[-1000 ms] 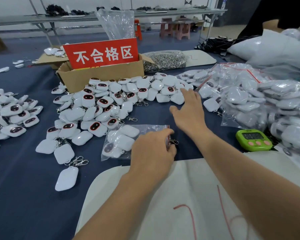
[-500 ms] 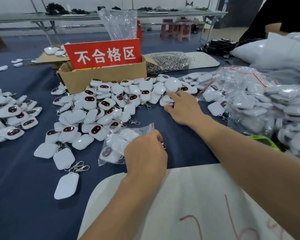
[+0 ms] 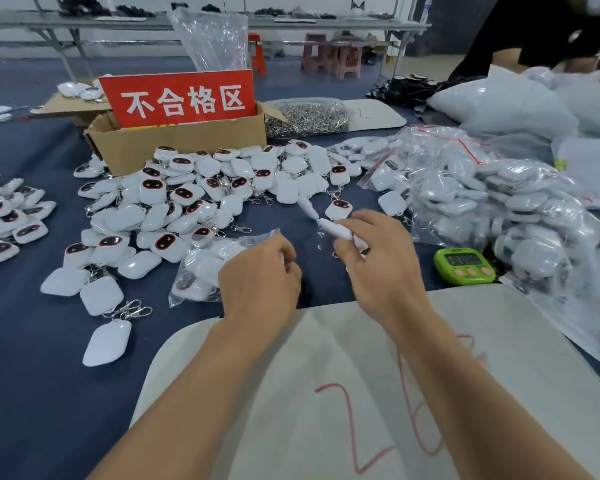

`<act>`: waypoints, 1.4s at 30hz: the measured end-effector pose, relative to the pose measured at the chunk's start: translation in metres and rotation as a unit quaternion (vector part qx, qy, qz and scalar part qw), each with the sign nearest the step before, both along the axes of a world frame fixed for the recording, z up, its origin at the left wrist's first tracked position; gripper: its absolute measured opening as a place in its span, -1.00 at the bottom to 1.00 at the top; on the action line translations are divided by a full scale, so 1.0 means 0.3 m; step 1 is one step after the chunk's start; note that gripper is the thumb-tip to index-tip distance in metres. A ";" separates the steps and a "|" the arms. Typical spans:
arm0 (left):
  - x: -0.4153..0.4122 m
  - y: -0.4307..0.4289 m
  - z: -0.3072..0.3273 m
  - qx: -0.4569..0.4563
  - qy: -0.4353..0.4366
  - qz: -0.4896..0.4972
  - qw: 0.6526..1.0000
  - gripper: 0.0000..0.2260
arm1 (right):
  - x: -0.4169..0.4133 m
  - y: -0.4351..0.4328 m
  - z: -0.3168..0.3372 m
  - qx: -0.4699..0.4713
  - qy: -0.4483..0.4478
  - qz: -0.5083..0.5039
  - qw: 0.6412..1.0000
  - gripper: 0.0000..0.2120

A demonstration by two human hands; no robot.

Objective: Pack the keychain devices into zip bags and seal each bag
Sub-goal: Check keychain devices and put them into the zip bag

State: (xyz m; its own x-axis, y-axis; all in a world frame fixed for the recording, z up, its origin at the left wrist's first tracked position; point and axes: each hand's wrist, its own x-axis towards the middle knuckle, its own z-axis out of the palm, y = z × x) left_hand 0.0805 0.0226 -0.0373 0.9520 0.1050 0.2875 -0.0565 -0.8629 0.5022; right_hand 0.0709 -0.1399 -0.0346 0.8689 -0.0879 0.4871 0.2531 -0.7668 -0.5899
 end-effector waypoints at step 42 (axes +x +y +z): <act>-0.040 -0.016 0.032 -0.365 -0.040 -0.188 0.911 -0.80 | -0.073 0.031 0.051 0.398 0.154 0.111 0.898 -0.75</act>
